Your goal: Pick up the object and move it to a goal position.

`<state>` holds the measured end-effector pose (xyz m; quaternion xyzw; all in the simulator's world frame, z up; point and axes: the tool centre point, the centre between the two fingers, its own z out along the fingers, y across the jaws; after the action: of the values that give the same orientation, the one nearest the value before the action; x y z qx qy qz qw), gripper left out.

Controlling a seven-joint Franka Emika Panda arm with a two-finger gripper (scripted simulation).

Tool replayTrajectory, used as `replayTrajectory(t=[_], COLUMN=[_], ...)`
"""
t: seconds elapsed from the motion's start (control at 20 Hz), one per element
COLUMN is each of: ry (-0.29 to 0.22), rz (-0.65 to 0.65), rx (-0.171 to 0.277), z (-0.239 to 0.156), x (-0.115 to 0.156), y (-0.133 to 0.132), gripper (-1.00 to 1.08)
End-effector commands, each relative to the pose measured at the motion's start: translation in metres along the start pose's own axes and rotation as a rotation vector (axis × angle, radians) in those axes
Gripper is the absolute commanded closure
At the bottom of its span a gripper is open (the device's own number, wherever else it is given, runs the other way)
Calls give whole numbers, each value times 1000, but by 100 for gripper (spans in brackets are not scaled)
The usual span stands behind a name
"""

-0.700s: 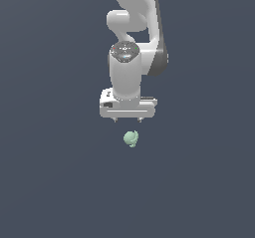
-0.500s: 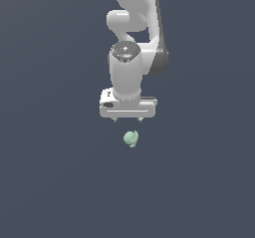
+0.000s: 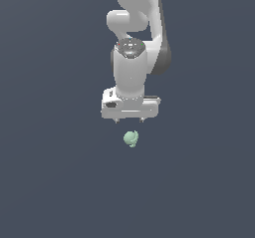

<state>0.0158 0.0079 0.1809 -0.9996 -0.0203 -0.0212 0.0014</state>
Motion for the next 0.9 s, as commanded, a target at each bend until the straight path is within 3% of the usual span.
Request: replayTrajectory(t=[0.0, 0.4, 0.85], ry=[-1, -10, -29], rz=[8, 98, 286], rx=[0, 1, -2], z=[2, 21, 62], x=[0, 1, 1], y=[0, -2, -5], gripper=[-92, -92, -92])
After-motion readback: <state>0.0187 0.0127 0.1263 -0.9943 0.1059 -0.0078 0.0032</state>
